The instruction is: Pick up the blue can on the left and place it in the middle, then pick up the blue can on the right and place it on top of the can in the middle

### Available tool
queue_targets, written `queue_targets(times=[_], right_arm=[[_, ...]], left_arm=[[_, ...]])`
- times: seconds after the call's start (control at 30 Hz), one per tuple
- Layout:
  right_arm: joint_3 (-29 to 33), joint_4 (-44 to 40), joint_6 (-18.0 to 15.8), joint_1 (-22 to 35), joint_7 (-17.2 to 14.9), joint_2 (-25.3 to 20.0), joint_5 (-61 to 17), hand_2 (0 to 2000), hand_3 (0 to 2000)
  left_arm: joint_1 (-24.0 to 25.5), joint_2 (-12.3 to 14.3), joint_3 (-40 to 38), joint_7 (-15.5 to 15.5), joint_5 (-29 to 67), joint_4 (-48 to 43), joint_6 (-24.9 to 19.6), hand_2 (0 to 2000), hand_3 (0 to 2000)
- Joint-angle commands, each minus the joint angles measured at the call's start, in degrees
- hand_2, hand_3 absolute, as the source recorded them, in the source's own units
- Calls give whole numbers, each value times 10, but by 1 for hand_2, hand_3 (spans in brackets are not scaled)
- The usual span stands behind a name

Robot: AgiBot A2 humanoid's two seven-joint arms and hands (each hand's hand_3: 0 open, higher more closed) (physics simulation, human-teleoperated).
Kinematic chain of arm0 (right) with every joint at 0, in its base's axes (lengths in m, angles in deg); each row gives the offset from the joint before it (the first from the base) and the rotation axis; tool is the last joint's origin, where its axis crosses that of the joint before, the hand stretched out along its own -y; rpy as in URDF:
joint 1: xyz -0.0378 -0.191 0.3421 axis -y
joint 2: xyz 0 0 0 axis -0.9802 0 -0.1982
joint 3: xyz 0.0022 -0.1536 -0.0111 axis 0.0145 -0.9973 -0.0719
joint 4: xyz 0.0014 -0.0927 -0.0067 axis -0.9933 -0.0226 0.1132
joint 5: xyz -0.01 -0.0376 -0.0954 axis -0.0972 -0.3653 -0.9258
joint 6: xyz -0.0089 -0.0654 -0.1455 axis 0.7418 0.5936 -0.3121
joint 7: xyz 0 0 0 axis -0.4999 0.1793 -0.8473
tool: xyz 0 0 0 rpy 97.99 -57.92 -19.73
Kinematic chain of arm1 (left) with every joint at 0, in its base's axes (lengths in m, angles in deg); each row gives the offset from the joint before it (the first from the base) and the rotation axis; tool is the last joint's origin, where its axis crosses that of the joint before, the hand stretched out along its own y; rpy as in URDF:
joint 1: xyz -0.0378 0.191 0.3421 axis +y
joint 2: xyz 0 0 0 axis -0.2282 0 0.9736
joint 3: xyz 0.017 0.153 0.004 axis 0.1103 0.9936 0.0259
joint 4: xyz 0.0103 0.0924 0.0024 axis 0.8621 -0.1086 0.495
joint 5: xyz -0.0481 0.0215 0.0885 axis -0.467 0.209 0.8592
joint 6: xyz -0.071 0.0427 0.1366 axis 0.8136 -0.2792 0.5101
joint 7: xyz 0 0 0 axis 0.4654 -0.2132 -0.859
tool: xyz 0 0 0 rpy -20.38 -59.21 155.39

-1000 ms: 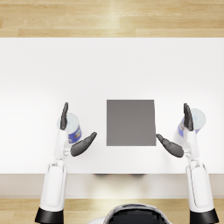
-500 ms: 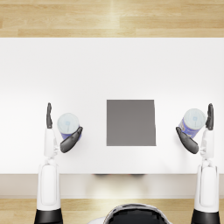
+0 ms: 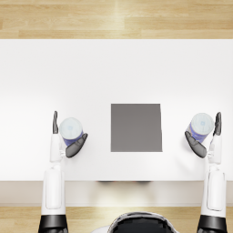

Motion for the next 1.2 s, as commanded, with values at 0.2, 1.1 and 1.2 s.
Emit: queue_targets(times=[0.2,1.1,1.2], right_arm=[[-9,-99,0,47,0,-7,0,0,0],[-34,44,-57,60,6,-32,0,2000,1520],[-39,57,-60,65,7,-36,0,2000,1520]], left_arm=[[-29,10,13,0,0,88,0,0,0],[-105,59,118,-3,-50,31,-24,2000,1520],[-123,72,156,-2,-119,46,-30,2000,1520]])
